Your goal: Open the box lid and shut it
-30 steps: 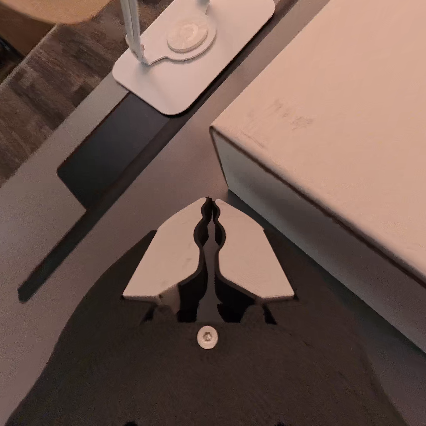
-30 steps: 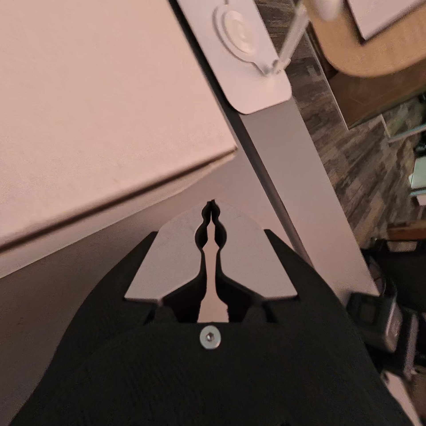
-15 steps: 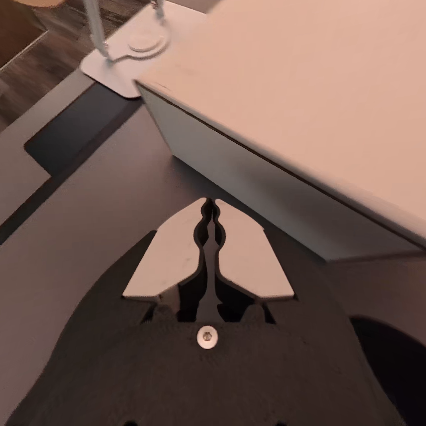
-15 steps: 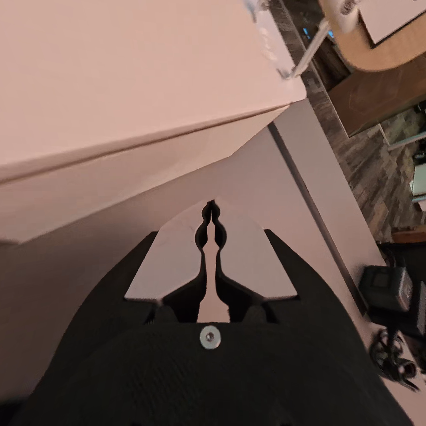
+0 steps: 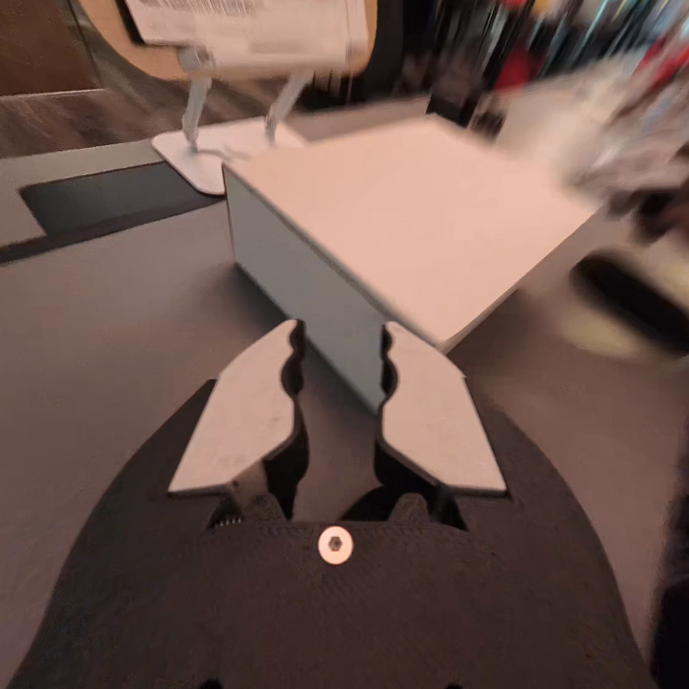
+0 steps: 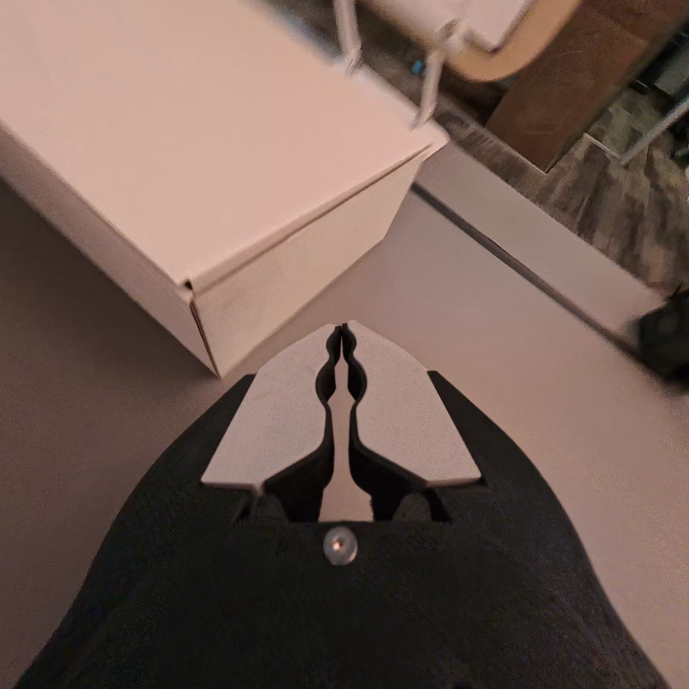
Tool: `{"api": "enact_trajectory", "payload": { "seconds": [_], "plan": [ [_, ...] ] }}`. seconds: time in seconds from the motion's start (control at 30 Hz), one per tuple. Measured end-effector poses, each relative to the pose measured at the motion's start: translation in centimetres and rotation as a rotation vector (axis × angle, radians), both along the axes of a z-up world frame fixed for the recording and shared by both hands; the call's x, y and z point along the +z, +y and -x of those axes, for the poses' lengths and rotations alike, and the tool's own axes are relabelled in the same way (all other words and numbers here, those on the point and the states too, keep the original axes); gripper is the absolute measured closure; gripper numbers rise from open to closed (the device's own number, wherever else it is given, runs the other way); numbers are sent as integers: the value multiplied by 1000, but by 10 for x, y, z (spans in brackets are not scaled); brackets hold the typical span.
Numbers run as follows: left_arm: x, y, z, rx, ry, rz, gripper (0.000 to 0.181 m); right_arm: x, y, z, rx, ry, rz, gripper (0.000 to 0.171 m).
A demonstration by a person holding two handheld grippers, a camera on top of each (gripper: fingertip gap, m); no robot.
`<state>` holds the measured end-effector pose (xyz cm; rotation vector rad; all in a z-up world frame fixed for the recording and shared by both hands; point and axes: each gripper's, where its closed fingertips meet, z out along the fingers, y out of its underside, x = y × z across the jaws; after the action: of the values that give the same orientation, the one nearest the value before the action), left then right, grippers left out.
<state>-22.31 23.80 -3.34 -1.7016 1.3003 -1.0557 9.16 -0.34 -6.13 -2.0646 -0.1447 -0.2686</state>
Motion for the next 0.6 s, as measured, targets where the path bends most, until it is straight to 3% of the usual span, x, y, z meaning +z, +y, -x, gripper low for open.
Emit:
{"api": "enact_trajectory", "payload": {
  "seconds": [0.03,0.1,0.17,0.27,0.4,0.47,0.5,0.6],
  "plan": [
    [16,-5,4,8,-125,128,129,15,-5,-1,-52,141,-119,166],
    [43,-18,7,-21,-336,355,107,59,-8,12,-21,505,-394,138],
    [39,-29,2,-30,-337,422,96,90,-6,30,64,780,-528,124],
    [15,-36,-14,16,-229,374,82,61,15,47,-3,743,-325,88],
    [-3,-52,-33,-36,-169,446,96,17,28,57,-40,773,-149,95],
    [-29,-51,-34,-9,-40,382,106,-2,29,56,-53,800,-105,102],
    [-44,-48,-33,17,25,330,101,-10,29,58,-44,791,-78,102],
    [-77,-52,-29,18,181,292,110,-12,27,61,-9,851,-84,102]
  ]
}}
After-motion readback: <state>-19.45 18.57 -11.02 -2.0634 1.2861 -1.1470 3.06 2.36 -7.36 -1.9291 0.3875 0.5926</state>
